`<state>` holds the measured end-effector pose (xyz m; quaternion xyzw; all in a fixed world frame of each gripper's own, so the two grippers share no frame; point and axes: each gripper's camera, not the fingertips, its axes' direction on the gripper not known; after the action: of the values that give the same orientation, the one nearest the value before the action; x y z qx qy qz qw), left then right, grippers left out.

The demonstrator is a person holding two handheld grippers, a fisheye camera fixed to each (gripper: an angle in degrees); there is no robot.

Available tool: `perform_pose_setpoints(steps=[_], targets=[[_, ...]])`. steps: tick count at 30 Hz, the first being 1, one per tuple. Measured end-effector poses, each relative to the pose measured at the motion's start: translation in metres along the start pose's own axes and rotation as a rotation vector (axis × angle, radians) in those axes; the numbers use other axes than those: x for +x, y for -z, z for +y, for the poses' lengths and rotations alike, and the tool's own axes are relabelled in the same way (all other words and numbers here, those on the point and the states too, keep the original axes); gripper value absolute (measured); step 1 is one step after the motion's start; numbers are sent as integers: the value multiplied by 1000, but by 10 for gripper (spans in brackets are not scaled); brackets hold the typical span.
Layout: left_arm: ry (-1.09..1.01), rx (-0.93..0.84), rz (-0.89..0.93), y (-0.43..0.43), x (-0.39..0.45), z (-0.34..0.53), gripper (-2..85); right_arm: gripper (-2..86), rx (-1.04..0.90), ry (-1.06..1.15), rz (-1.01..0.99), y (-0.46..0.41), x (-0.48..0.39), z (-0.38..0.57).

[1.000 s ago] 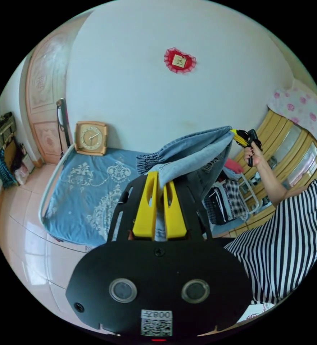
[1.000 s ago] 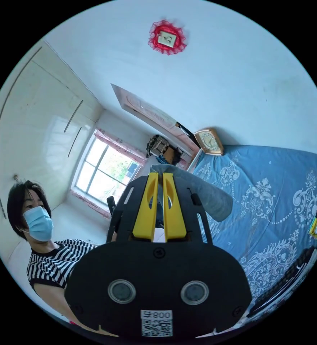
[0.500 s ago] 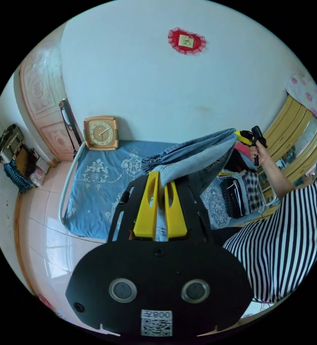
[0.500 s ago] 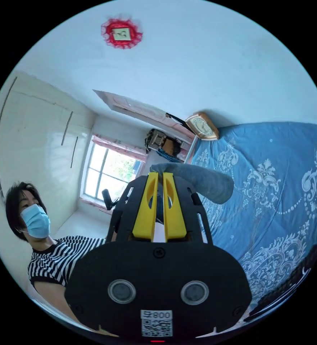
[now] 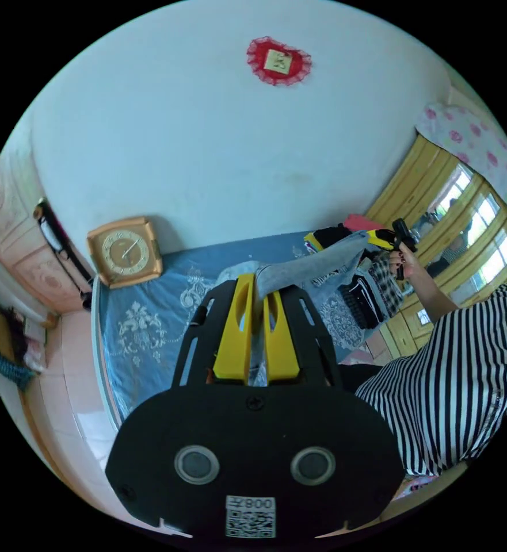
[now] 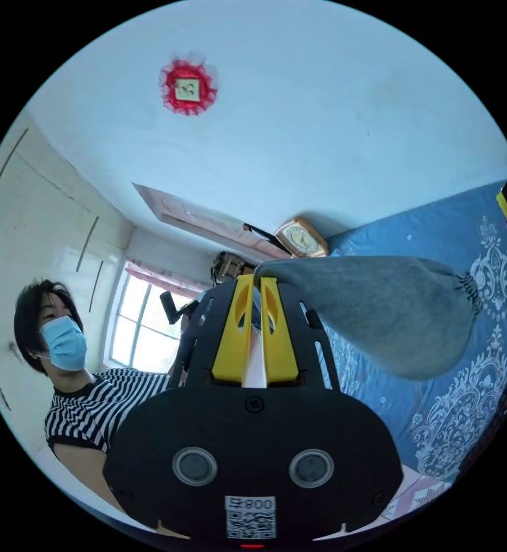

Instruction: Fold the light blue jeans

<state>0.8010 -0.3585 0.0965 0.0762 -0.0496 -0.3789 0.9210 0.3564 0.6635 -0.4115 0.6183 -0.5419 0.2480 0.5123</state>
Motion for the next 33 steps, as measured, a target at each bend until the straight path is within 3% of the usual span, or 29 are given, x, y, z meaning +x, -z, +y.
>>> perform_pose_setpoints(steps=[6, 9, 11, 16, 19, 22, 24, 30, 33], targets=[[-238, 103, 42, 29, 43, -83, -2, 18, 142, 176, 62, 54, -40, 21], [-315, 122, 45, 42, 68, -105, -2, 17, 126, 250, 91, 71, -52, 49], [-343, 126, 29, 49, 83, -114, -2, 15, 12, 239, 68, 73, -39, 78], [-323, -12, -66, 30, 108, -126, -1, 8, -140, -193, 55, 65, 89, 166], [-191, -246, -105, -28, 98, -122, -1, 10, -85, -491, -61, 62, 198, 229], [-80, -445, -108, -83, 90, -113, -1, 18, -104, -589, -139, 33, 254, 251], [-99, -530, -175, -101, 102, -112, -1, 29, -185, -578, -161, 6, 267, 246], [-85, -558, -222, -86, 115, -125, -1, 67, -447, -410, -149, -91, 274, 203], [-41, -523, -177, -78, 114, -132, -1, 102, -519, -180, -195, -149, 227, 160]])
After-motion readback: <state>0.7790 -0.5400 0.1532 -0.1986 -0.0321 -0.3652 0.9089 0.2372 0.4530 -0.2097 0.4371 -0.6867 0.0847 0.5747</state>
